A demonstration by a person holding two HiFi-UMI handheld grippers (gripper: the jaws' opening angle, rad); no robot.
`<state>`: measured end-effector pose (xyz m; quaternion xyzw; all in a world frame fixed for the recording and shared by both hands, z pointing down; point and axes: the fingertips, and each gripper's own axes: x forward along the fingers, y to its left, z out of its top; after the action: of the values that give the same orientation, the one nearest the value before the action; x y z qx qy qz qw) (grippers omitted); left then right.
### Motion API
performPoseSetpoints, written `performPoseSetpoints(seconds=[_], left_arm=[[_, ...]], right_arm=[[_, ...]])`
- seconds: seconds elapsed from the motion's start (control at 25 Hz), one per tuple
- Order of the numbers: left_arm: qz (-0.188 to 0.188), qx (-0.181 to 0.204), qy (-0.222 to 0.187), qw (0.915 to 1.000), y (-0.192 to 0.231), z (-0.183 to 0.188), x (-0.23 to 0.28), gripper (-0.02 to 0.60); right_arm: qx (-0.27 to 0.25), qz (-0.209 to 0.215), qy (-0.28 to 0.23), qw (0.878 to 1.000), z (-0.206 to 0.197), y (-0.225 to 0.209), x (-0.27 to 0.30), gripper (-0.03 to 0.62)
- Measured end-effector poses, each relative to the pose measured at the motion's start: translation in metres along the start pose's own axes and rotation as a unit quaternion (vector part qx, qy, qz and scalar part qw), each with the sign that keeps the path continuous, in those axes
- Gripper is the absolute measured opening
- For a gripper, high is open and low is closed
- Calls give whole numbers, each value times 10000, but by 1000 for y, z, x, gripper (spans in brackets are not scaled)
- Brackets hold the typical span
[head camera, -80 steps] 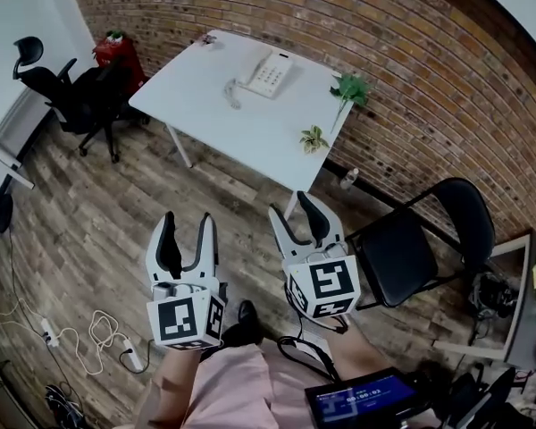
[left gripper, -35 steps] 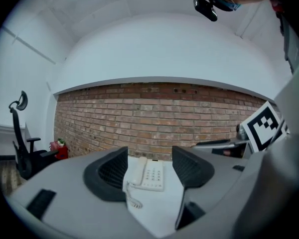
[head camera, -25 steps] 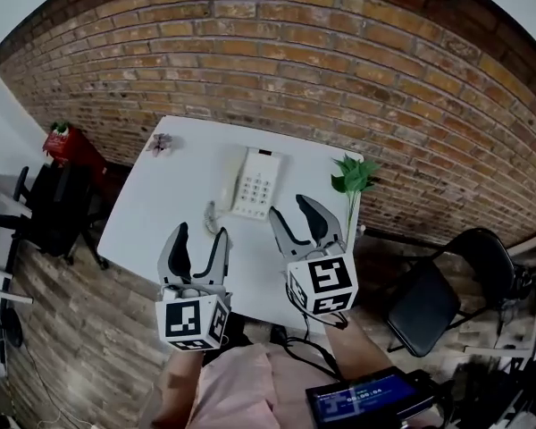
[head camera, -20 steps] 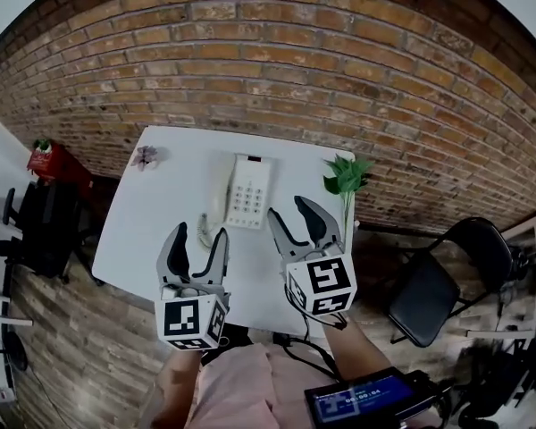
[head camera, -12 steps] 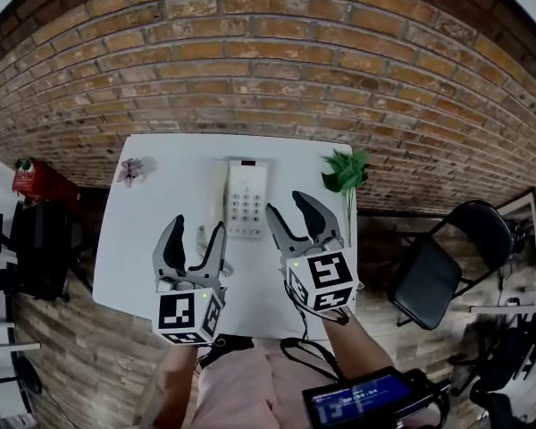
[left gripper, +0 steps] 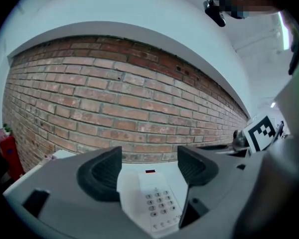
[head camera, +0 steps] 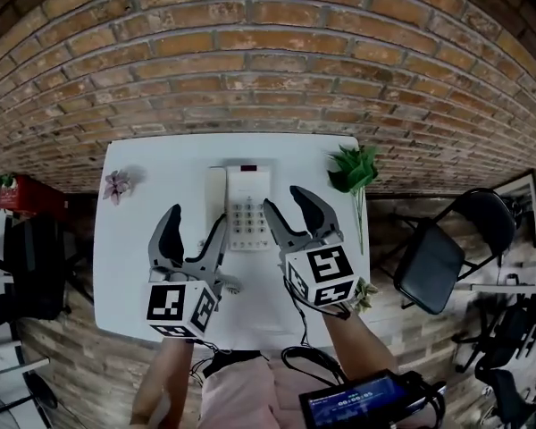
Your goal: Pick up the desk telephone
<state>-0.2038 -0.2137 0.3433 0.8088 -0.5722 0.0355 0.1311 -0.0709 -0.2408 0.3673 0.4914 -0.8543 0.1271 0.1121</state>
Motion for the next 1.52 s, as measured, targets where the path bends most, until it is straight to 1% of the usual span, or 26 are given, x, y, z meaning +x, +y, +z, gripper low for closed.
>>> performPoseSetpoints(seconds=[0.24, 0.48, 0.72, 0.92, 1.04, 1.2, 1.36, 1.44, 1.52], left_arm=[[-273, -144, 306, 9991, 12, -25, 29, 362], [-470, -277, 576, 9968, 19, -47, 53, 376], [-609, -506, 940, 9924, 26, -76, 70, 387], [-655, -698, 1224, 9879, 33, -98, 84, 394], [-702, -877, 1426, 9834, 35, -112, 91, 399], [-793, -1132, 1717, 9754, 35, -132, 100, 407], [-795, -1430, 1846, 9691, 38, -145, 107, 411], [-787, -1646, 1923, 9642, 40, -152, 109, 411], [-830, -1922, 2018, 9568, 39, -159, 110, 411]], right_arm=[[121, -144, 214, 9996, -16, -13, 26, 216], [269, -180, 487, 9983, -39, -19, 42, 225], [355, -204, 792, 9960, -65, -21, 57, 238], [556, -147, 1018, 9931, -85, -24, 70, 255], [754, -56, 1185, 9901, -98, -25, 80, 274], [1025, 139, 1438, 9842, -115, -26, 92, 306], [1117, 257, 1604, 9804, -125, -26, 100, 325], [1202, 312, 1658, 9783, -128, -26, 103, 331], [1337, 373, 1694, 9757, -131, -27, 106, 336]])
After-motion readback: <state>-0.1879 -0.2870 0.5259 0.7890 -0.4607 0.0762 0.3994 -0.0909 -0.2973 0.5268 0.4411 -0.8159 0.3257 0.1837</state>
